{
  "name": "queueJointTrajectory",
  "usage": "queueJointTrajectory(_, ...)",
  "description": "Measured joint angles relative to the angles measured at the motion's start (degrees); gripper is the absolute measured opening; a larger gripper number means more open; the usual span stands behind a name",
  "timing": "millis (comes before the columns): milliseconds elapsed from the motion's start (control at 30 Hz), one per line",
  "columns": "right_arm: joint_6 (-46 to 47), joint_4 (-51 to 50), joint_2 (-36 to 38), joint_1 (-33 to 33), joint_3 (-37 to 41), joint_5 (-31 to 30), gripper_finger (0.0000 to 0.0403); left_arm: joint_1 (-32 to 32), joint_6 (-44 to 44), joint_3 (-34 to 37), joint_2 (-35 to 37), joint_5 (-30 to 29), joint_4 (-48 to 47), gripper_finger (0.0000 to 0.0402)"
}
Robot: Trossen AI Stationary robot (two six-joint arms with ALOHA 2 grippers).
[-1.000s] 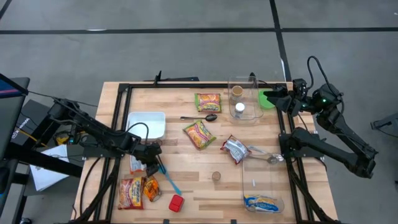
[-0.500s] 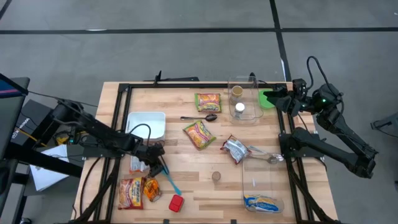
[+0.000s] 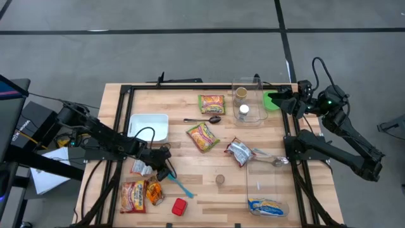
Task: Pick & Place Food Item
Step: Put the blue spoon into the white bin
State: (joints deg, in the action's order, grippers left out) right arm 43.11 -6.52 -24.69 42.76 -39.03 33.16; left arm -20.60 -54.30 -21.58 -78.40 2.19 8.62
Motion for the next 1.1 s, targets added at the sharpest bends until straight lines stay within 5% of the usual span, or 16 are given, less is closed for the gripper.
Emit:
queueJointTrajectory(400, 0.0, 0.1, 0.0, 0.0, 0.0, 0.0, 0.0291, 1.6, 2.1, -1.2, 10.9, -11.7, 11.5, 0.0002)
queueJointTrajectory(600, -0.1, 0.1, 0.0, 0.0, 0.0, 0.0, 0.0291, 3.5, 5.9, -1.3, 19.5, -29.1, 15.4, 0.0002)
queueJointTrajectory(800, 0.0, 0.1, 0.0, 0.0, 0.0, 0.0, 0.0291, 4.6, 3.9, -1.3, 28.3, -40.5, 1.7, 0.0001)
queueJointTrajectory(1100, 0.0, 0.0, 0.0, 0.0, 0.0, -0.1, 0.0291, 4.6, -8.8, -1.3, 39.0, -46.0, -23.2, 0.0001)
